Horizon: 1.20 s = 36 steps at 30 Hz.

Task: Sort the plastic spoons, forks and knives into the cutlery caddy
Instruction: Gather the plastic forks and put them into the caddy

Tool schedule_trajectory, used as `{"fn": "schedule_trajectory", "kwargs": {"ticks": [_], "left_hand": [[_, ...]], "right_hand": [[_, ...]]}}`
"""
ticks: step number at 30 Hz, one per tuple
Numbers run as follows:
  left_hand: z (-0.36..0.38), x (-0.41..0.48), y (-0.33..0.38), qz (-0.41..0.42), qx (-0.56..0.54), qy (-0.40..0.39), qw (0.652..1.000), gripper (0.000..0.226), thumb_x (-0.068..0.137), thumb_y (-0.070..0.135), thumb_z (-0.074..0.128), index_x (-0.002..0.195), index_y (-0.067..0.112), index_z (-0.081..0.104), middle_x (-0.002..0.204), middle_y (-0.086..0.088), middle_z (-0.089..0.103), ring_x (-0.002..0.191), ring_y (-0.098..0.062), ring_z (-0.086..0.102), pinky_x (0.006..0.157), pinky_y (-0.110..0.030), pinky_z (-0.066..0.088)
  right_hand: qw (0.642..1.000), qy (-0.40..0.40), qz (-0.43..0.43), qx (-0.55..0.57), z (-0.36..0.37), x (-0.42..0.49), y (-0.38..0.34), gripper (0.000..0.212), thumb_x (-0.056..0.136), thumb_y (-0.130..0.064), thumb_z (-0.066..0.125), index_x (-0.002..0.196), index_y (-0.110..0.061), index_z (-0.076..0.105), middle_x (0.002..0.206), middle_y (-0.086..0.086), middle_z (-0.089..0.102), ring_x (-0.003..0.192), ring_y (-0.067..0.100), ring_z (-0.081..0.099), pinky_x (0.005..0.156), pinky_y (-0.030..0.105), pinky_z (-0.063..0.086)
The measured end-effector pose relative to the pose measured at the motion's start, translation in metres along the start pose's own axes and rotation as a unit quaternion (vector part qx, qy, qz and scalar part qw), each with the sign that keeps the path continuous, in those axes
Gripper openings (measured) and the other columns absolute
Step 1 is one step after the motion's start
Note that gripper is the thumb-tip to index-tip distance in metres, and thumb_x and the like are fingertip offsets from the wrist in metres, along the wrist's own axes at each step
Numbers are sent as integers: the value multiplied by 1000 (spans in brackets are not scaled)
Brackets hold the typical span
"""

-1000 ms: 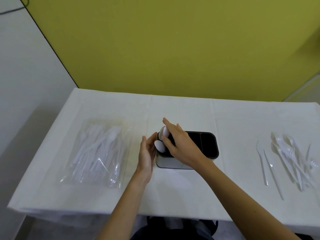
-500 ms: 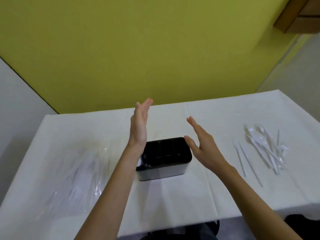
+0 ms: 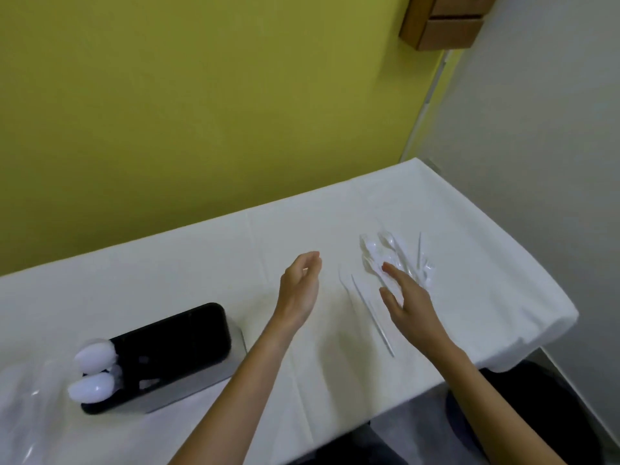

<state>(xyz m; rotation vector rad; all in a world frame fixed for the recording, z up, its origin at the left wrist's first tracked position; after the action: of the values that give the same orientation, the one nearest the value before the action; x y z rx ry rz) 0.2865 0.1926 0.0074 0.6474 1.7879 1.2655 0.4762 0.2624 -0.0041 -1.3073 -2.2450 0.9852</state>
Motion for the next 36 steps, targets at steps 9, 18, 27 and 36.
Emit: {"fn": "schedule_trajectory", "kwargs": {"ticks": [9,18,27,36], "left_hand": [[86,56,-19,-36,143,11,989,30,95,18,47,121,12,60,117,-3,61,100,-15,57,84,-23,42],[136,123,-9,-97,372,28,923,40,89,49,52,105,13,58,106,-2,66,97,-24,62,84,-32,47],[148,130,-15,-117,196,133,965,8,84,23,65,88,17,61,93,-1,66,93,-24,64,91,-35,50],[117,114,-3,-89,-61,247,963,6,89,11,44,95,10,46,78,-9,64,66,-19,57,65,-30,45]], "right_hand": [[996,27,78,-24,-39,44,90,25,93,-7,55,117,-9,62,112,1,65,89,10,58,75,11,40],[986,14,156,-56,-55,81,127,10,91,-22,58,97,-14,59,91,-2,58,76,12,54,67,26,47],[959,-1,272,-76,-54,96,144,26,83,-24,61,66,-10,46,66,4,45,57,19,40,50,24,29],[972,-10,218,-88,-46,113,130,24,89,-32,60,102,-14,51,97,0,53,78,19,53,67,29,39]]}}
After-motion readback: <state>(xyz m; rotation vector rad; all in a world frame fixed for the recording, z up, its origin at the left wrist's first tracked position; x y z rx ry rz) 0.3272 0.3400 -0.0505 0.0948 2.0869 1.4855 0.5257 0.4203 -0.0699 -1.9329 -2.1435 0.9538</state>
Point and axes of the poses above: each hand's wrist, its own x-axis towards the middle knuckle, its own z-axis out of the palm, y = z × x, the point moved 2 cm from there along x, towards the middle knuckle
